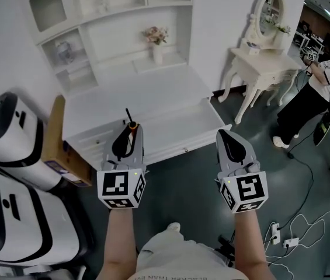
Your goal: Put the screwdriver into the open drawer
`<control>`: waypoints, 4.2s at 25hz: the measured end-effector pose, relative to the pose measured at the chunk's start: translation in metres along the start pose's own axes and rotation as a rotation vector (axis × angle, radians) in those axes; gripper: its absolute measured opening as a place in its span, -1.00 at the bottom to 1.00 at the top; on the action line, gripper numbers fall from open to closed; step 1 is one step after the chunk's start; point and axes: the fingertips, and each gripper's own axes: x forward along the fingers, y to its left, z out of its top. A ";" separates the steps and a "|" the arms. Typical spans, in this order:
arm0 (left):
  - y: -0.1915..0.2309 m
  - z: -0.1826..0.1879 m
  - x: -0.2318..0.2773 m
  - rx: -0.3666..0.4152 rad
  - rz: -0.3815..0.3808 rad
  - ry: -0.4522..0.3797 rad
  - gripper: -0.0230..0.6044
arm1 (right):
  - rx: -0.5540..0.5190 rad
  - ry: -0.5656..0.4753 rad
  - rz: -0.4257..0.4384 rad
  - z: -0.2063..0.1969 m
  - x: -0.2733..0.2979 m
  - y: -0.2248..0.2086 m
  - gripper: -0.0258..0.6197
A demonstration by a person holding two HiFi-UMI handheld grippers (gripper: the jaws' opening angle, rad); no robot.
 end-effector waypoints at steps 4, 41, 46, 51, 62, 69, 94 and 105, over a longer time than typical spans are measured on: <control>0.018 -0.004 0.018 -0.010 0.006 -0.003 -0.65 | -0.011 -0.004 0.001 0.003 0.027 0.000 -0.92; 0.053 -0.037 0.164 -0.008 0.067 0.015 -0.65 | 0.017 0.010 0.053 -0.043 0.173 -0.076 -0.92; 0.055 -0.041 0.204 0.006 0.086 0.026 -0.65 | 0.028 0.002 0.074 -0.047 0.211 -0.102 -0.92; 0.064 -0.048 0.240 0.006 0.119 0.043 -0.65 | 0.035 0.012 0.108 -0.056 0.250 -0.120 -0.92; 0.091 -0.064 0.295 0.012 0.233 0.089 -0.65 | 0.055 0.028 0.225 -0.072 0.333 -0.143 -0.92; 0.113 -0.080 0.304 0.013 0.305 0.132 -0.65 | 0.081 0.052 0.300 -0.090 0.371 -0.134 -0.92; 0.093 -0.222 0.281 -0.133 0.276 0.443 -0.65 | 0.135 0.344 0.343 -0.210 0.350 -0.103 -0.92; 0.093 -0.287 0.261 -0.215 0.217 0.603 -0.65 | 0.153 0.448 0.294 -0.241 0.336 -0.088 -0.92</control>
